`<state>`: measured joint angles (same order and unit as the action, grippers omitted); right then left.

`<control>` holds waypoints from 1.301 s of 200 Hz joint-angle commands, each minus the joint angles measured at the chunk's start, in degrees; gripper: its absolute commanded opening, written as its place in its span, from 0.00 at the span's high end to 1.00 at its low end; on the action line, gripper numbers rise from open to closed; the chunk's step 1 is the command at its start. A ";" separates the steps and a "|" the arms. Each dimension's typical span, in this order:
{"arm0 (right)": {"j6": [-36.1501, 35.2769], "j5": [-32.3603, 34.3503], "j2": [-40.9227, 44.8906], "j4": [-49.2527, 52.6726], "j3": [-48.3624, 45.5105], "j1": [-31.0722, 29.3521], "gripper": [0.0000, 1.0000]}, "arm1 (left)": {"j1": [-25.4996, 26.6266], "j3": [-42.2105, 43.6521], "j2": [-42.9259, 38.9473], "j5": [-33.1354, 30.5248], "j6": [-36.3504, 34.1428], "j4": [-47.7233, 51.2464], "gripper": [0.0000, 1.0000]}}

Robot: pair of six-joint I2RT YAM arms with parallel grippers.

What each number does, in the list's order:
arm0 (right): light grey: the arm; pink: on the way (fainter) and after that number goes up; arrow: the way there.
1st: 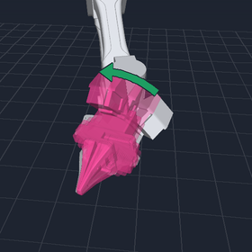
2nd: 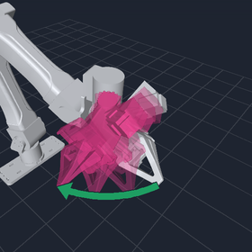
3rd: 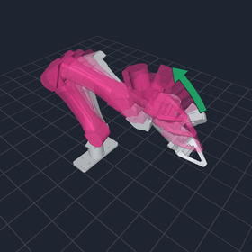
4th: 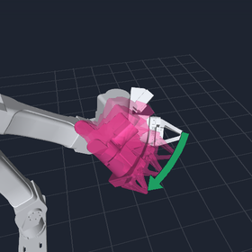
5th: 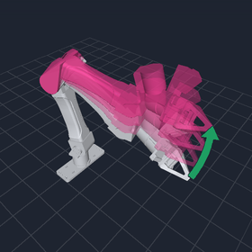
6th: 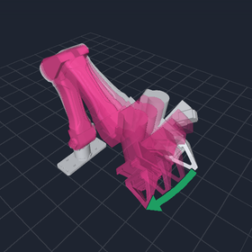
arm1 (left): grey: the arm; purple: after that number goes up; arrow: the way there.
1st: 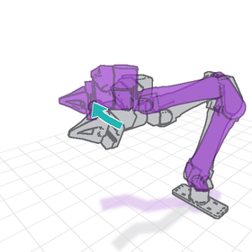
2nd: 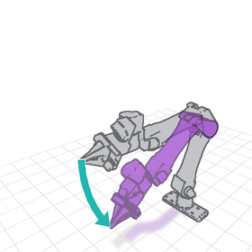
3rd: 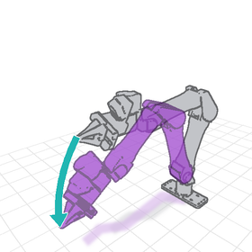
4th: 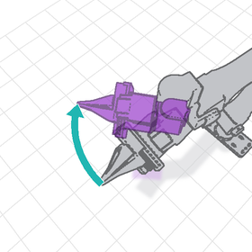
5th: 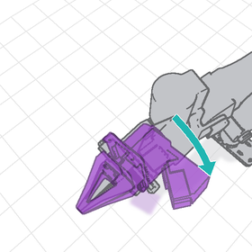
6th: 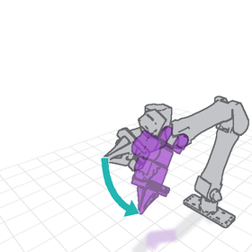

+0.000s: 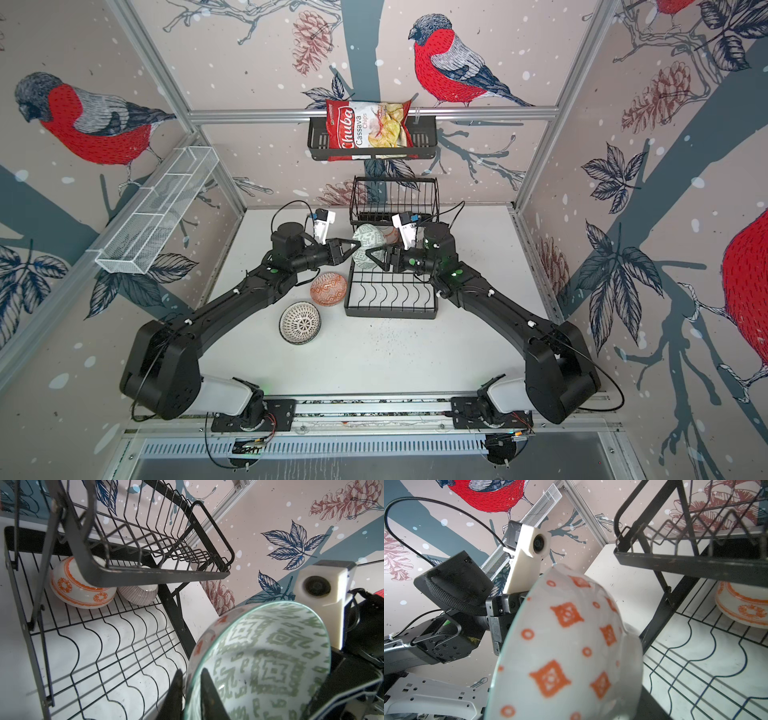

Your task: Load the bowls into the dish rack

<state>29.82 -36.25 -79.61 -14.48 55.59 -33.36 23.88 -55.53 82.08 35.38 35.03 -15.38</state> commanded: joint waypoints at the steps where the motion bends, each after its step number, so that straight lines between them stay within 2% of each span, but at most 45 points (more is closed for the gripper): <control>1: -1.40 -0.75 -0.17 -2.02 0.22 -0.09 0.50 | 0.03 -0.43 0.09 -0.51 -0.96 0.67 0.74; 30: -1.48 0.93 -0.44 -1.36 0.13 -0.12 0.50 | 0.01 -0.45 0.10 -1.09 -1.52 1.68 0.64; 67: -2.27 4.93 -0.37 0.22 0.13 -0.03 0.50 | 0.03 -0.55 -0.64 -2.59 -2.61 3.67 0.45; 89: -3.26 8.37 -0.52 2.02 0.30 -0.04 0.50 | -0.01 -0.94 -1.39 -3.70 -3.75 5.36 0.37; 121: -5.66 14.91 -0.89 5.79 0.57 -0.09 0.50 | -0.04 -1.32 -2.45 -5.38 -5.00 7.41 0.34; 219: -14.84 41.61 -1.73 18.82 1.84 0.05 0.49 | -0.05 0.51 -4.25 -9.63 -7.15 10.11 0.34; 260: -16.69 47.94 -4.58 21.86 2.97 0.31 0.49 | -0.05 1.45 -4.82 -10.66 -7.43 10.11 0.34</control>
<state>15.29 5.13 -83.11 6.66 57.63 -33.23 23.86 -54.76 77.93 25.63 28.53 -5.28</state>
